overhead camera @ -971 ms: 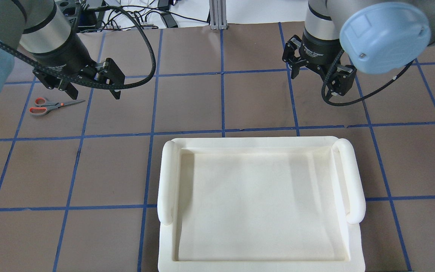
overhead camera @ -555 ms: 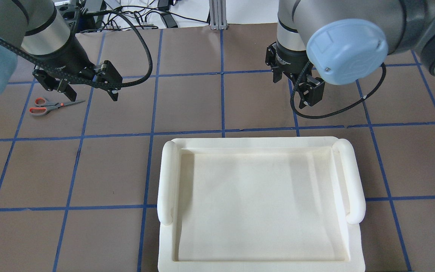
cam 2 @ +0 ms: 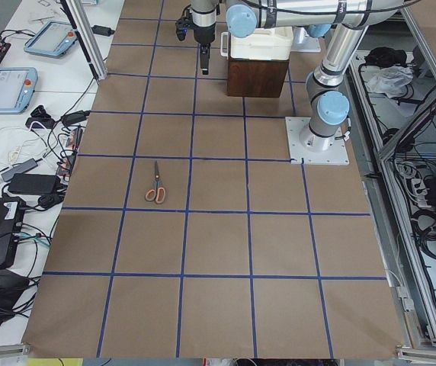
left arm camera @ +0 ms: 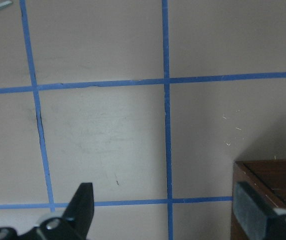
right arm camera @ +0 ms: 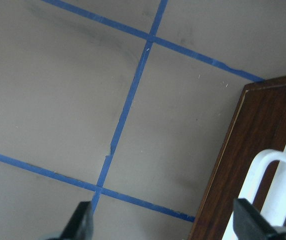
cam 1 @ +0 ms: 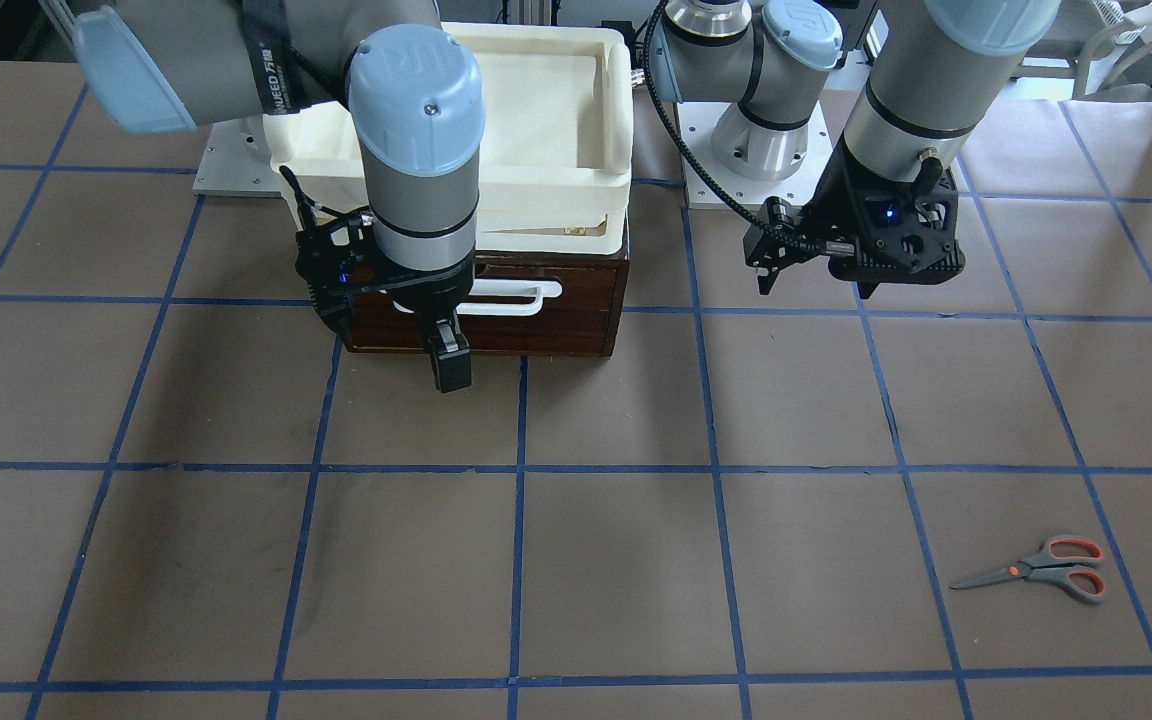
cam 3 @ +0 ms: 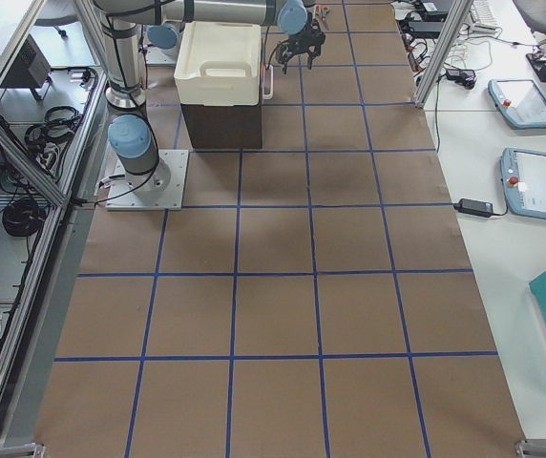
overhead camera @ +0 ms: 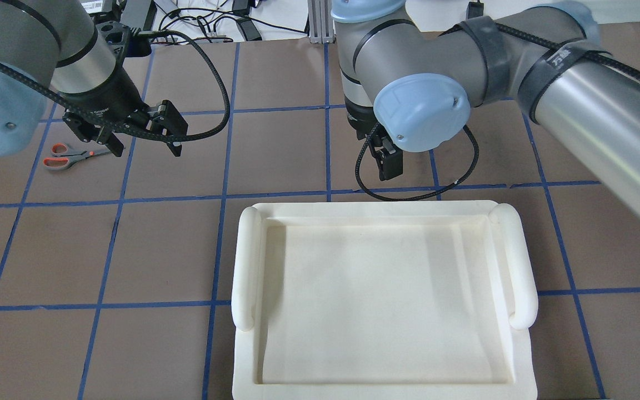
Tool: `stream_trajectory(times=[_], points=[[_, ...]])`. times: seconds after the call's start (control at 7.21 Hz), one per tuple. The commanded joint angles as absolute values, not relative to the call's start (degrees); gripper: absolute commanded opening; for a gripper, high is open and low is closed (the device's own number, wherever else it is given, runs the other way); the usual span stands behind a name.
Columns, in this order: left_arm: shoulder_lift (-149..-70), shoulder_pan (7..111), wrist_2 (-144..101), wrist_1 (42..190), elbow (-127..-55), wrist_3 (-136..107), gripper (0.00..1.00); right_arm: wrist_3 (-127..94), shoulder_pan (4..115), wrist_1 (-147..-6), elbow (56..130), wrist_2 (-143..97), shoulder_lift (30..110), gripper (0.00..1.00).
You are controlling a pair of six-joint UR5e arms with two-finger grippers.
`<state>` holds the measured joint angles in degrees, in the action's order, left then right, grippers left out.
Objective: Place scissors in drawer with both arms
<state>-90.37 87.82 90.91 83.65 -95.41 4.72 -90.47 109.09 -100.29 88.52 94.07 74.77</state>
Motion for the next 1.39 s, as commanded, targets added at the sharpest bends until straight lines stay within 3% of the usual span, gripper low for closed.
stream_trajectory(times=[0.0, 0.28, 1.11, 1.25], points=[[-92.10, 84.76, 93.66, 80.24, -96.59, 15.55, 1.00, -97.09, 109.95, -100.29, 88.51, 90.55, 72.52, 1.00], [-96.22, 74.93, 92.57, 77.63, -95.63, 32.26, 1.00, -98.79, 109.95, -97.57, 88.59, 90.09, 71.98, 1.00], [-116.24, 64.88, 102.96, 64.71, -89.56, 96.74, 1.00, -102.04, 109.86, -93.44, 88.51, 87.98, 69.70, 1.00], [-119.59, 64.08, 101.79, 56.68, -89.30, 105.38, 1.00, -102.04, 109.78, -92.82, 88.51, 87.98, 69.61, 1.00]])
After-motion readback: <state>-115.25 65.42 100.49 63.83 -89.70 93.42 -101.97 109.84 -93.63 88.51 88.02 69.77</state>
